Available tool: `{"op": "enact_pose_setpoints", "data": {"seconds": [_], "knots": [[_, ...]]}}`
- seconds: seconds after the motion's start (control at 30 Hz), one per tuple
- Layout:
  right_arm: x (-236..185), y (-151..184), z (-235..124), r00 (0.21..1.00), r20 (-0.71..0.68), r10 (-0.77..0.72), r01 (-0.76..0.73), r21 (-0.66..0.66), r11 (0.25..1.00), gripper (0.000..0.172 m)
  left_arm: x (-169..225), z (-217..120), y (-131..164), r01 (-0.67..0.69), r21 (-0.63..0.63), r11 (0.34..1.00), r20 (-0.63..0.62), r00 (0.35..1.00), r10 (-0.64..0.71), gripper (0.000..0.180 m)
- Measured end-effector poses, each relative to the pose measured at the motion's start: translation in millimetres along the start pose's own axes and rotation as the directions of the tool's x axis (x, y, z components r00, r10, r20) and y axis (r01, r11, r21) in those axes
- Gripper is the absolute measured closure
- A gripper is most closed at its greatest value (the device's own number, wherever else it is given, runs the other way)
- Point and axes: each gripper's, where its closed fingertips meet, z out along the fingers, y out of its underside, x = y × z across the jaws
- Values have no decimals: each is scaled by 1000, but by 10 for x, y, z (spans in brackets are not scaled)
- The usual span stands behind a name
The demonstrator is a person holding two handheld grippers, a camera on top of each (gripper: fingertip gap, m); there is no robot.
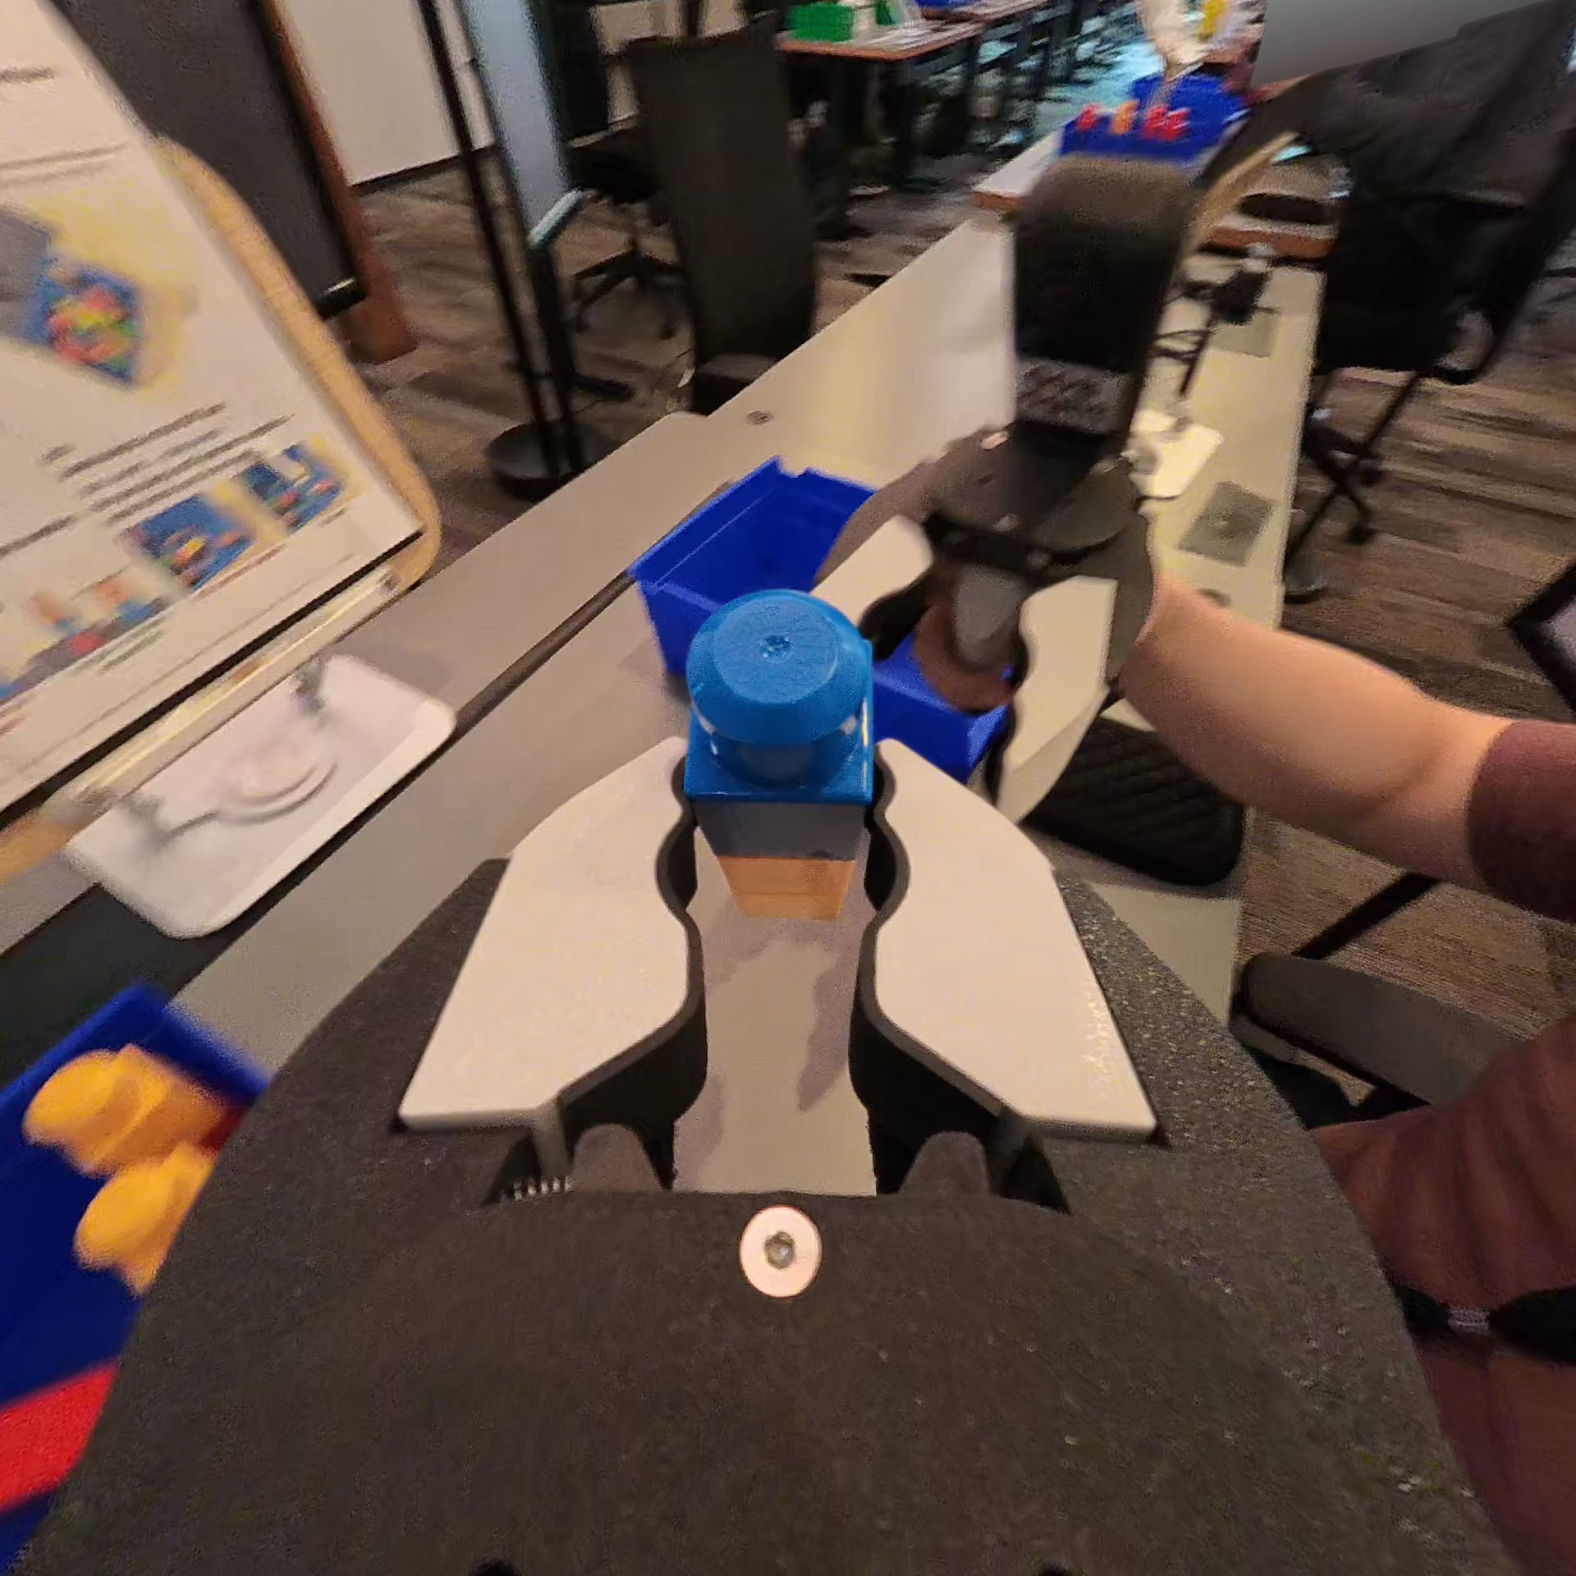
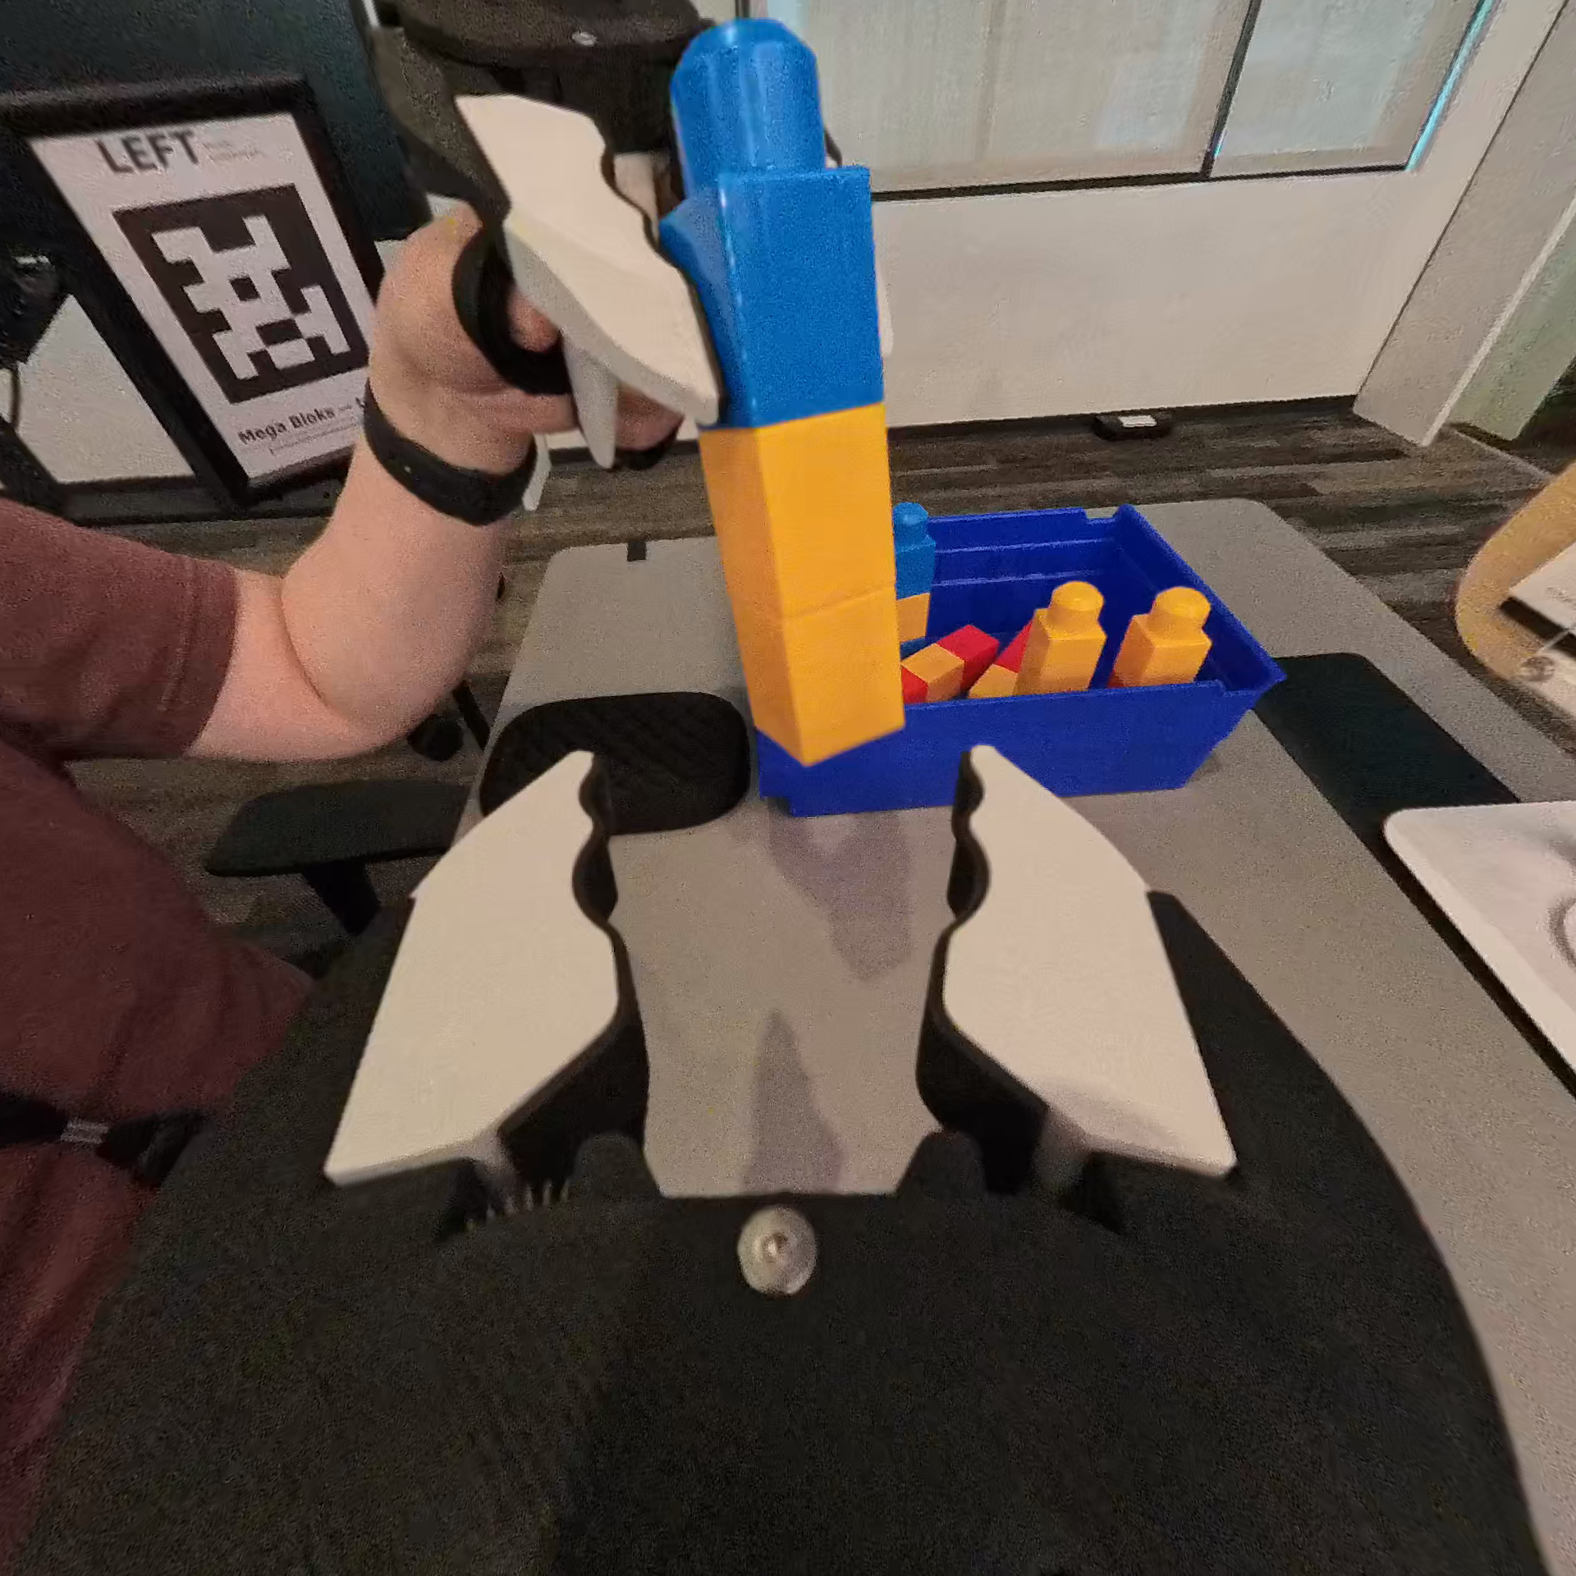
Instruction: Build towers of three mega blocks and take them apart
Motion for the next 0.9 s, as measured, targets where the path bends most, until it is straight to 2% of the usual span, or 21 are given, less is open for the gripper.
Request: {"op": "enact_pose_setpoints", "data": {"seconds": [0.07, 0.1, 0.13, 0.2, 0.27, 0.37, 0.43, 0.57, 0.73, 0.77, 0.83, 0.87, 0.9], "knots": [[64, 29, 5, 999, 7, 32, -32, -14, 999, 94, 141, 166, -153, 9, 39, 999, -102, 995, -5, 145], [47, 35, -37, 998, 40, 41, -41, -4, 999, 104, 199, 231, -228, 14, 66, 998, -150, 989, -4, 145], [18, 19, -102, 996, 77, 50, -52, 25, 998, 131, 236, 287, -312, 19, 106, 994, -188, 982, 1, 144], [41, -42, -289, 993, 85, 78, -86, 102, 991, 135, 239, 410, -434, 62, 175, 983, -226, 974, -21, 142], [106, -83, -497, 989, 68, 130, -140, 170, 975, 135, 228, 623, -378, 73, 161, 984, -225, 974, -35, 114], [202, -18, -746, 987, 19, 161, -161, 189, 969, 135, 401, 1004, -212, 71, 102, 992, -304, 952, -37, 119], [199, 77, -837, 987, 2, 163, -161, 162, 974, 135, 463, 1197, -269, 107, 144, 984, -346, 937, -51, 141], [251, 158, -1078, 977, -15, 213, -205, 201, 958, 135, 551, 1456, -390, 203, 172, 964, -447, 888, -107, 144], [268, 304, -1348, 958, -59, 282, -261, 232, 937, 136, 676, 1725, -445, 296, 135, 946, -550, 816, -177, 145], [282, 376, -1385, 953, -81, 290, -269, 205, 941, 136, 673, 1761, -478, 315, 149, 937, -556, 810, -184, 144], [333, 719, -1422, 942, -173, 287, -277, 82, 957, 136, 443, 1586, -789, 451, 301, 840, -578, 787, -216, 144], [344, 851, -1460, 933, -196, 303, -297, 59, 953, 136, 319, 1471, -898, 471, 350, 810, -575, 791, -211, 145], [395, 951, -1555, 915, -237, 327, -322, 62, 945, 135, 293, 1448, -896, 427, 322, 845, -563, 804, -192, 145]]}}
